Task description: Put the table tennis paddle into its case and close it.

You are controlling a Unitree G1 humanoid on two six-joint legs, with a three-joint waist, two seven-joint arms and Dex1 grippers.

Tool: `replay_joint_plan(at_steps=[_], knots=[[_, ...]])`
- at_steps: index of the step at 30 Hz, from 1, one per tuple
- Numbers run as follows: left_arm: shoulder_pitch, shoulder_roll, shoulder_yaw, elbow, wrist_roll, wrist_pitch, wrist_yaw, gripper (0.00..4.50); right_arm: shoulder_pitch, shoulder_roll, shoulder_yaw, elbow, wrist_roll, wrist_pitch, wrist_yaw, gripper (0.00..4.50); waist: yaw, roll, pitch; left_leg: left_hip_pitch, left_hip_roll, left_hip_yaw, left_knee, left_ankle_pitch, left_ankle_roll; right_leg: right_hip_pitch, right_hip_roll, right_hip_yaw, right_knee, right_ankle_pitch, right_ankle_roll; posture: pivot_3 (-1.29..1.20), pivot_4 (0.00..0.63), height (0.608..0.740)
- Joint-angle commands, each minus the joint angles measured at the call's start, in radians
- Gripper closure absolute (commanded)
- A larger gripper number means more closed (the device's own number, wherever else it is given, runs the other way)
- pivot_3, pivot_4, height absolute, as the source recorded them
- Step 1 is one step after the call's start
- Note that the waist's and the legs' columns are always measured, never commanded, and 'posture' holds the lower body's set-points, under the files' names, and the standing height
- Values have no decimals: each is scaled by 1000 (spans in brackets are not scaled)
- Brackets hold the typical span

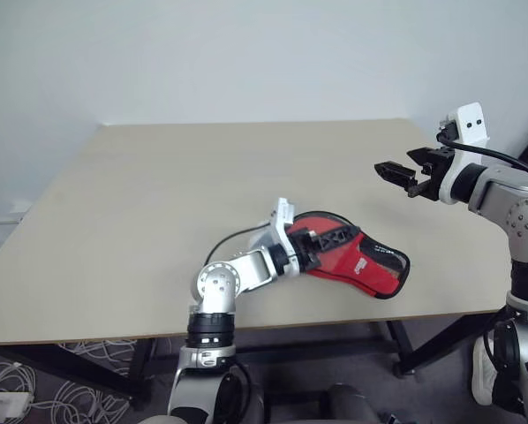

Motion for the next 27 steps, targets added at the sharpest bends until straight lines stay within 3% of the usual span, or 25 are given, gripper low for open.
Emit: replay_joint_plan(at_steps=[1,11,21,25,27], knots=[[9,-22,52,-33,-79,112,76,0,1,5,-31,-56,19,-1,-8,44,-2,0,0,0,0,0,0,0,0,0,0,0,0,0,0,0,0,740],[89,-89,166,-73,-160,365,247,0,55,40,-55,-135,53,44,-50,44,1,0,0,0,0,0,0,0,0,-1,0,0,0,0,0,0,0,740],[51,-137,166,28,-125,319,304,0,71,36,-54,-166,75,84,-64,44,1,0,0,0,0,0,0,0,0,0,0,0,0,0,-1,0,0,740],[28,-88,115,7,-128,291,244,0,117,-22,-36,-196,73,99,-30,44,2,0,0,0,-1,0,0,0,0,0,-1,0,-1,-1,-2,0,0,740],[5,39,36,-105,-110,216,104,0,209,-116,1,-248,58,91,32,44,5,-1,0,-1,-1,0,0,0,-1,-1,-1,0,-1,-2,-3,0,0,740]])
